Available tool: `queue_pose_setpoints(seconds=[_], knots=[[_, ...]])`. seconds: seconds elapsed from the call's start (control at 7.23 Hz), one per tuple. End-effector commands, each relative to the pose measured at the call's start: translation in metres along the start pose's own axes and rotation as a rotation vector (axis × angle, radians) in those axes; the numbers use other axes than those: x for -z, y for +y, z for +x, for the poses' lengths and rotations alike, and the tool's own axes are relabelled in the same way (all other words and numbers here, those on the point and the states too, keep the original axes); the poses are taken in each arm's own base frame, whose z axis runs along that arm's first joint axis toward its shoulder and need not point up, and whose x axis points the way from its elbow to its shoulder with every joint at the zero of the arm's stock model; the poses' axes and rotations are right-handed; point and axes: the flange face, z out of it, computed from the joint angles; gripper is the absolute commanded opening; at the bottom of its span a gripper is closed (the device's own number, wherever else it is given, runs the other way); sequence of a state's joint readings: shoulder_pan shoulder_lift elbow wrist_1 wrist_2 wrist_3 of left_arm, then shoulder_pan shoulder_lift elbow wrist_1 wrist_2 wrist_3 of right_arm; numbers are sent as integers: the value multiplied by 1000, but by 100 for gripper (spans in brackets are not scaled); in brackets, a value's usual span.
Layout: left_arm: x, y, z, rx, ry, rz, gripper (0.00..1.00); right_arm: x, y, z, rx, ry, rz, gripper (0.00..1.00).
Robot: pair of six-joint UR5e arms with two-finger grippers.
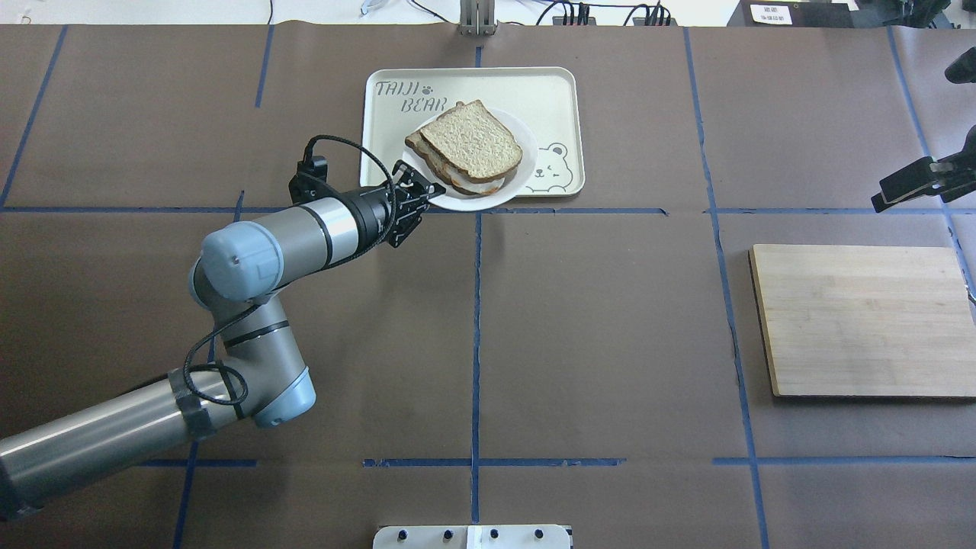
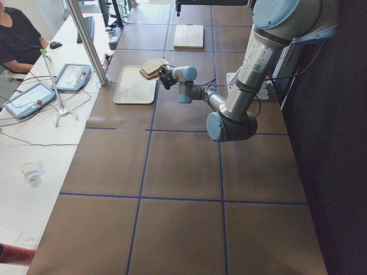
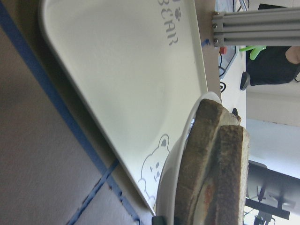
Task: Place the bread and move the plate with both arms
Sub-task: 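Slide the plate with the left gripper onto the bear-printed tray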
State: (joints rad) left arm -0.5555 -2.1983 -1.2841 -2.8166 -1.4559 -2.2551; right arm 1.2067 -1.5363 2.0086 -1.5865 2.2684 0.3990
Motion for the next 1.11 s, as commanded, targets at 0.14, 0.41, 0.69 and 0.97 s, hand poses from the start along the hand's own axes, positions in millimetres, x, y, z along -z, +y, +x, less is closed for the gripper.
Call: queue_pose_setpoints(seconds=[0.14,0.41,0.69,0.97], knots=[[-64,-43,21,27,-33,128,0,9,40,82,93,26,-21,100],[-100,-45,13,26,-88,172,0,26,62,134,101,38,-5,100],[-107,-42,13,26,-102,173,15,19,68,151,66,6,-22,100],[-106,-47,11,-39,-142,154,100,14,72,168,30,11,-31,100]])
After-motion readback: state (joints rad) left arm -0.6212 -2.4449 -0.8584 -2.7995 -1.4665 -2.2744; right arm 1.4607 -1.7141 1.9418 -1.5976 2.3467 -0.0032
